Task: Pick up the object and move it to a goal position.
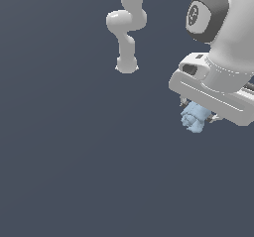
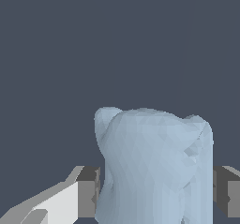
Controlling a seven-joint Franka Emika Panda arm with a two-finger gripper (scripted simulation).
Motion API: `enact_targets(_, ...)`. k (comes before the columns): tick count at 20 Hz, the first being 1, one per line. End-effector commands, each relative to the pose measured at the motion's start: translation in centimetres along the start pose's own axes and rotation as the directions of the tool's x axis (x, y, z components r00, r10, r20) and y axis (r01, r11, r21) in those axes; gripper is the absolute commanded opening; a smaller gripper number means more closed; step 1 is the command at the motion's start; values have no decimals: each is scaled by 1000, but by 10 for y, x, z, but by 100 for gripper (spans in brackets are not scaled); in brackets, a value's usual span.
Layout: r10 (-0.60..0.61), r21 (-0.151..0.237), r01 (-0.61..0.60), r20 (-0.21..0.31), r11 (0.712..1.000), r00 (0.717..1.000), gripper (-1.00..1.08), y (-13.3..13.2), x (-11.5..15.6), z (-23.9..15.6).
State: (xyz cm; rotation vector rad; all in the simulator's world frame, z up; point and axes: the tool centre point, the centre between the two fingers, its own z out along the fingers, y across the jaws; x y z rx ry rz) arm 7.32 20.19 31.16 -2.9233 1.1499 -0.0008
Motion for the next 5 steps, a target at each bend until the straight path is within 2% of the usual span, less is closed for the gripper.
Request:
enact_targets(1,1,-1,-1,0,1000,1000,-100,-3,-2,-4)
enact_targets(5,1,-1,-1,0,1000,1000,-100,-4,-2,-6)
